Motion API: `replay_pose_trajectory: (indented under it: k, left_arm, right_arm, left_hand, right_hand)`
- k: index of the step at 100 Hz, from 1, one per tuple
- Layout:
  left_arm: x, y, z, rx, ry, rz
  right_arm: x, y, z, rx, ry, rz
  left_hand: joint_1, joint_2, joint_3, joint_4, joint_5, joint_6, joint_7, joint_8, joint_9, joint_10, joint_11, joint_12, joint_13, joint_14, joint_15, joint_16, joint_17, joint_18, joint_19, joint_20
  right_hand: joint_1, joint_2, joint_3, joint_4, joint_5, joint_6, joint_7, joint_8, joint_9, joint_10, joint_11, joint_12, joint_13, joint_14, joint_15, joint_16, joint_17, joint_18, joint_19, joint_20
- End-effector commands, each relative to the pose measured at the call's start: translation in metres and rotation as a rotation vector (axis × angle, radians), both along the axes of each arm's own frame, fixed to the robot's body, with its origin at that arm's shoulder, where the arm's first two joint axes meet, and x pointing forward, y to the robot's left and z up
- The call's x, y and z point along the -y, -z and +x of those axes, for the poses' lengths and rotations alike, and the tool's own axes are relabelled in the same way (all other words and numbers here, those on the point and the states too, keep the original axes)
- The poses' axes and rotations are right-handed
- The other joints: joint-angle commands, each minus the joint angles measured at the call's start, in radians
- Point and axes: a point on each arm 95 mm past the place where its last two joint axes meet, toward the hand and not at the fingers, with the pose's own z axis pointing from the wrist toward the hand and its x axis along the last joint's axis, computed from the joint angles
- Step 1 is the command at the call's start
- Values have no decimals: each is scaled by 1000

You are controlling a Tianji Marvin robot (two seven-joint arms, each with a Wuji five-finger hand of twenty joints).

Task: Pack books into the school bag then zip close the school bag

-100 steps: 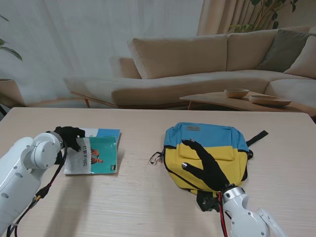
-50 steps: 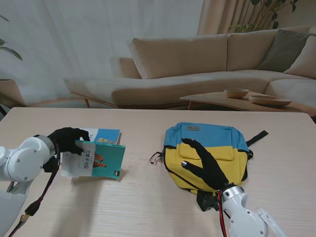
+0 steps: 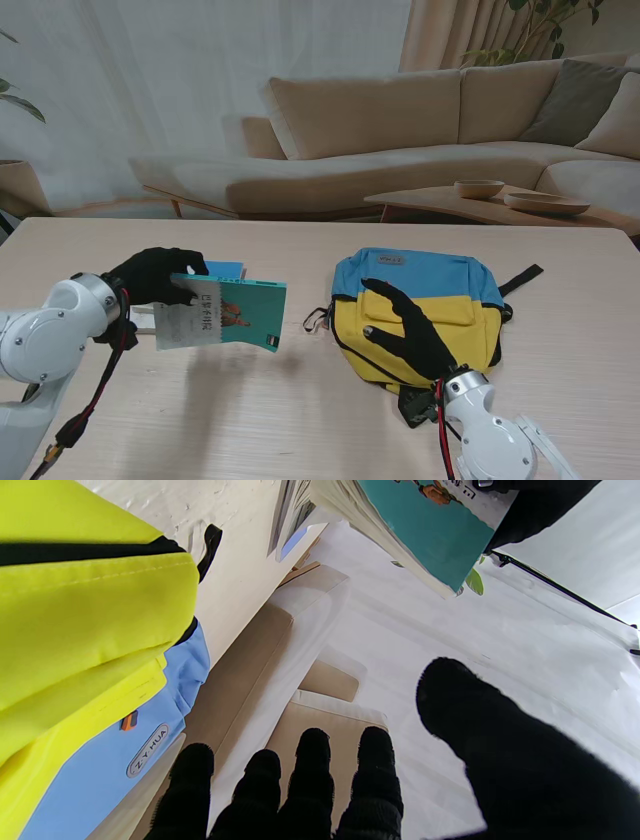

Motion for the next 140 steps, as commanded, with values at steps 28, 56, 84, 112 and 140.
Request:
replay_pose_trajectory:
  k: [28,56,84,112,140]
  left_arm:
    - [45,-5,-11,5,102,-122]
    - [66,-5,-15,-18,175,-163]
    - [82,-5,-17,-56,236,-203]
    - [96,-3,-13,-96,292,-235]
    - [98,-3,-12,-95,289,-239]
  right_arm:
    - [-30,1,-6,-24,-66,50]
    - [-49,-3,-18,-30,-120,111]
    - [-68,-3,-22,-6,-86,194]
    - [-79,-8,-24,9,-72,315]
    - [-76,-15,-26,-73,-51,467]
  left_hand:
    - [80,143,85,112,72,-102,120,115,70,-12,160,30,52,40,30,18,14,58,76,31]
    - [83,142,84,109,72,-100,120,110,70,-14,156,26,53,38,26,15,14,58,76,30]
    - [84,143,84,110,73,-99,120,108,71,-11,153,25,54,37,20,12,14,58,76,29]
    - [85,145,82,109,72,-99,118,106,71,-12,146,22,54,37,15,9,14,58,76,29]
    - [129,175,-6,94,6,-64,94,29,34,-10,82,11,-1,33,-31,-4,-13,45,55,23]
  right_hand:
    - [-4,-75,-78,-100,-16,75,72,0,-10,89,202,83,66,82,219,120,68,79,234,146]
    - [76,-142,-165,-120,-33,148,104,35,-22,94,237,89,63,75,231,126,86,47,239,165]
    - [136,-271,76,-164,180,159,198,46,179,125,239,95,230,112,246,134,206,79,304,207]
    - [319,-280,221,-273,614,123,316,-60,623,192,161,83,581,198,284,145,476,141,409,245]
    - [557,-284,309,-284,1018,118,525,239,971,281,266,155,905,357,533,171,781,329,617,224]
